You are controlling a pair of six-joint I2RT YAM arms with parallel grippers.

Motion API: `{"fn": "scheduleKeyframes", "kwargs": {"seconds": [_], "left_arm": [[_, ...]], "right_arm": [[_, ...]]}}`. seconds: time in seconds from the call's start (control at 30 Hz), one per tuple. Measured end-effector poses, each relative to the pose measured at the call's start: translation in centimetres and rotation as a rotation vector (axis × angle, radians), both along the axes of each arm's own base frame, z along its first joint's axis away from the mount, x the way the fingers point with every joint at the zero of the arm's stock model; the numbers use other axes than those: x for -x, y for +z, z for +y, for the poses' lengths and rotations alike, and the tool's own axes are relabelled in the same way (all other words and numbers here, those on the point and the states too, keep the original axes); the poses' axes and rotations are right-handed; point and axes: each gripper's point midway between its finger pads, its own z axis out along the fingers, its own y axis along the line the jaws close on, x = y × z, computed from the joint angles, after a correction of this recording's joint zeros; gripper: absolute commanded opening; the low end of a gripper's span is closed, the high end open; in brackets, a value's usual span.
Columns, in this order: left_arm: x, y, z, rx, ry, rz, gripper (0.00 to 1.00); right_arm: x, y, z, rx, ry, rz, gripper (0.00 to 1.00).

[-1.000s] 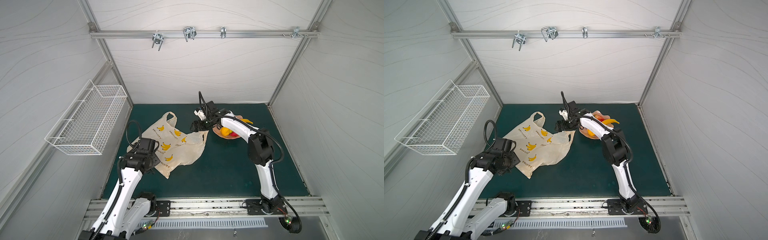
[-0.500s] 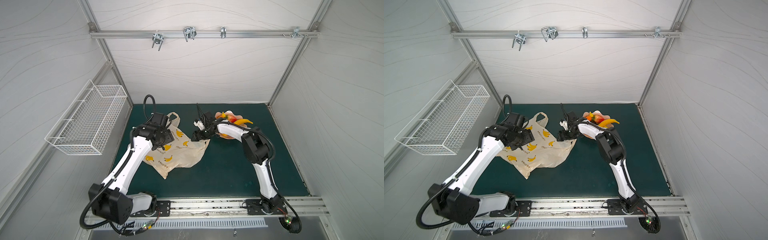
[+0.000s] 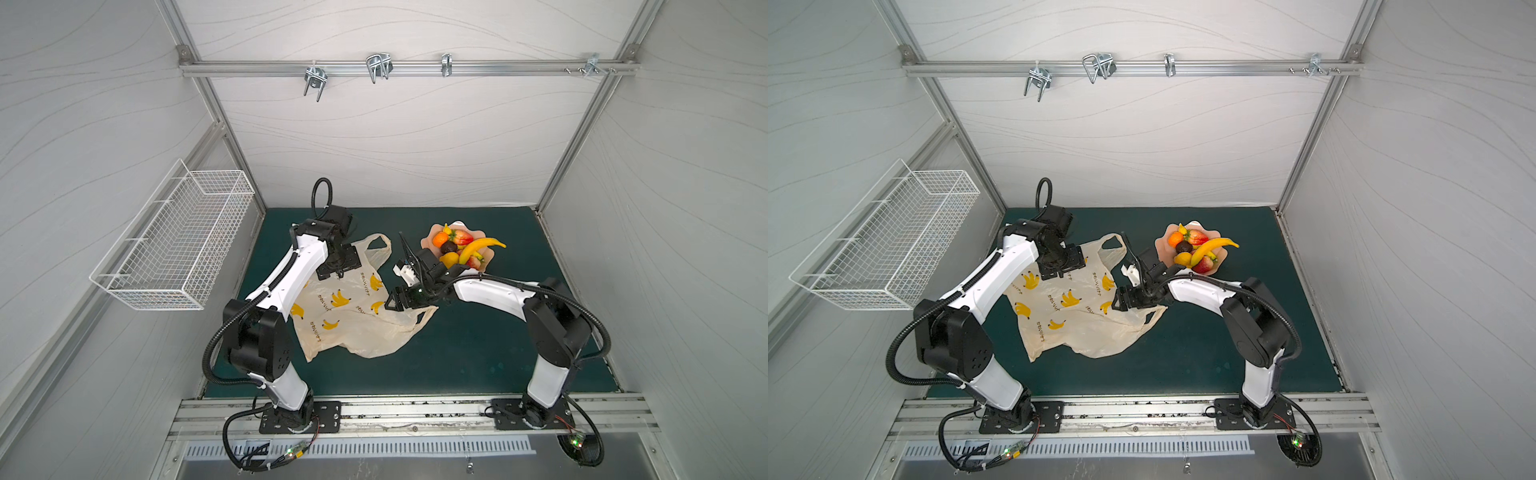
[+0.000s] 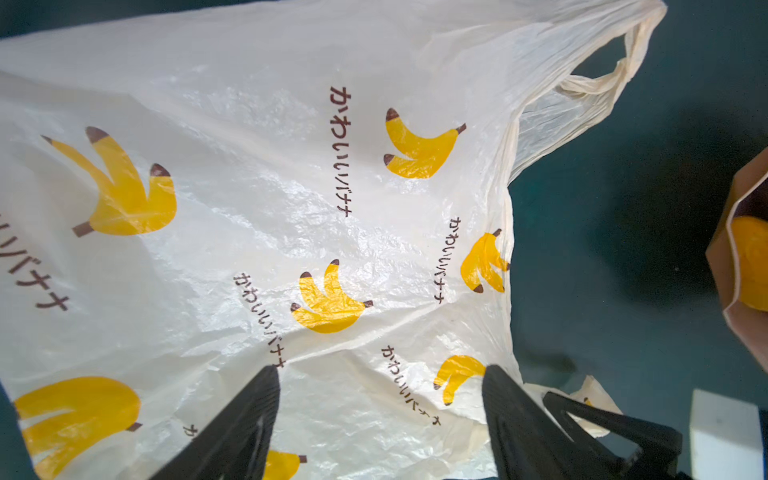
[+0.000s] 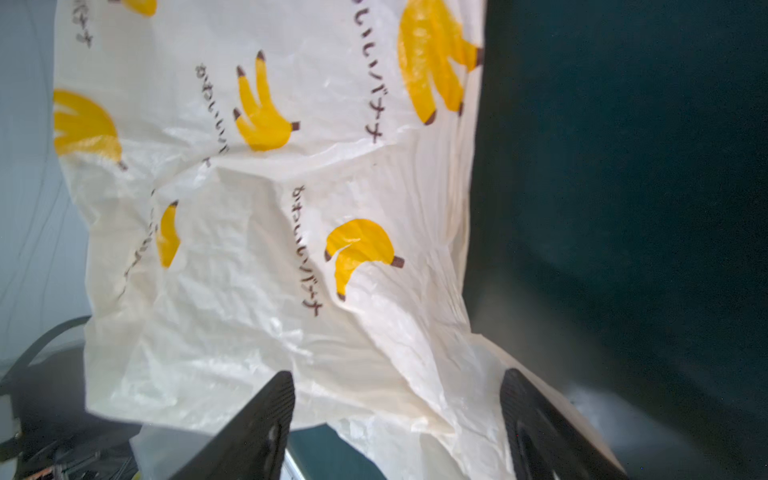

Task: Place the fruits into the plastic bag

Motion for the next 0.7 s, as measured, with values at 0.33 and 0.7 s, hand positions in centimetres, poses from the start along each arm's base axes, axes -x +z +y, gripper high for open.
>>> {"fn": "scheduleKeyframes", "kwargs": {"seconds": [0.33,0.7], "left_arm": [[2.8,-1.1,-3.3,-0.022,-0.166,0.098,0.79],[5.7,-4.8,-7.8,-0.164,-0.387,0.256,0.78]], "right_arm": [[5.6,3.6,0.1,-0.078,0.016,-0.029,0.88],[7.0,14.2,-6.3,-0.242,-0.099,-0.278,0.99]]}}
